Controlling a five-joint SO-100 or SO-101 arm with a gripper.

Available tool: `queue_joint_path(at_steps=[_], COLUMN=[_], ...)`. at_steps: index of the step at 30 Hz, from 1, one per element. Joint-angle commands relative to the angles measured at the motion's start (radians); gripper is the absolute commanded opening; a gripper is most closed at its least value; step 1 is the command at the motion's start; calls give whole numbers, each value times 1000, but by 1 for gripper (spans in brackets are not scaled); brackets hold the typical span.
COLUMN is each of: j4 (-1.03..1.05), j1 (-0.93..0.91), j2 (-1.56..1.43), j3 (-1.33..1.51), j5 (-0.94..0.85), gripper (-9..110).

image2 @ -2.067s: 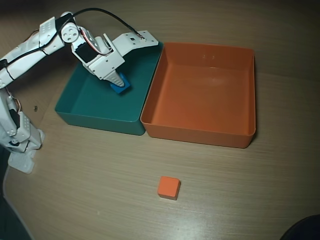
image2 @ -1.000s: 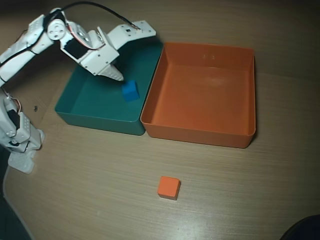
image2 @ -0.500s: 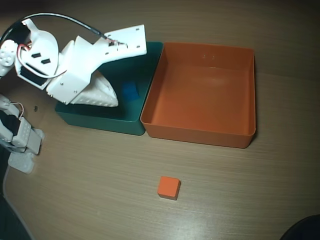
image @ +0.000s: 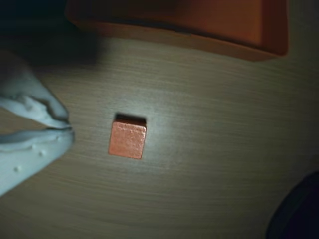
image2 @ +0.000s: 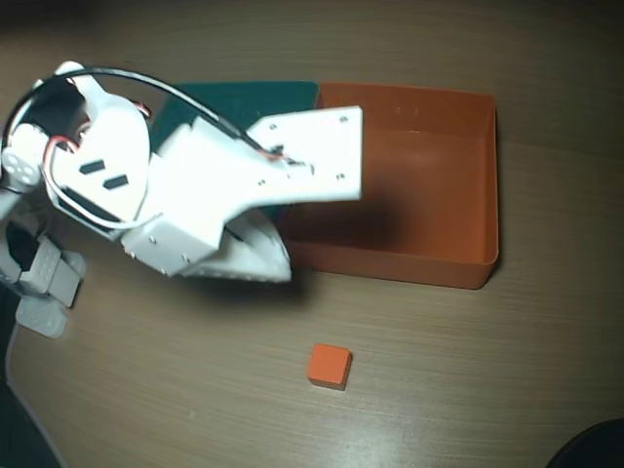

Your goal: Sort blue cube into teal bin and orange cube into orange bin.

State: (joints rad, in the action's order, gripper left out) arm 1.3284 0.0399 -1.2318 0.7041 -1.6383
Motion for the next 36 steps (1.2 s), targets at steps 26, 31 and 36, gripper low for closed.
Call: queue_joint_path(at_steps=[26,31,36], j4=[-15,-14,-5], j1=[-202,-204,-192], j2=[413,549,670], j3=[-382,-499,-592], j5=[-201,-192,-187], gripper=[34,34,34])
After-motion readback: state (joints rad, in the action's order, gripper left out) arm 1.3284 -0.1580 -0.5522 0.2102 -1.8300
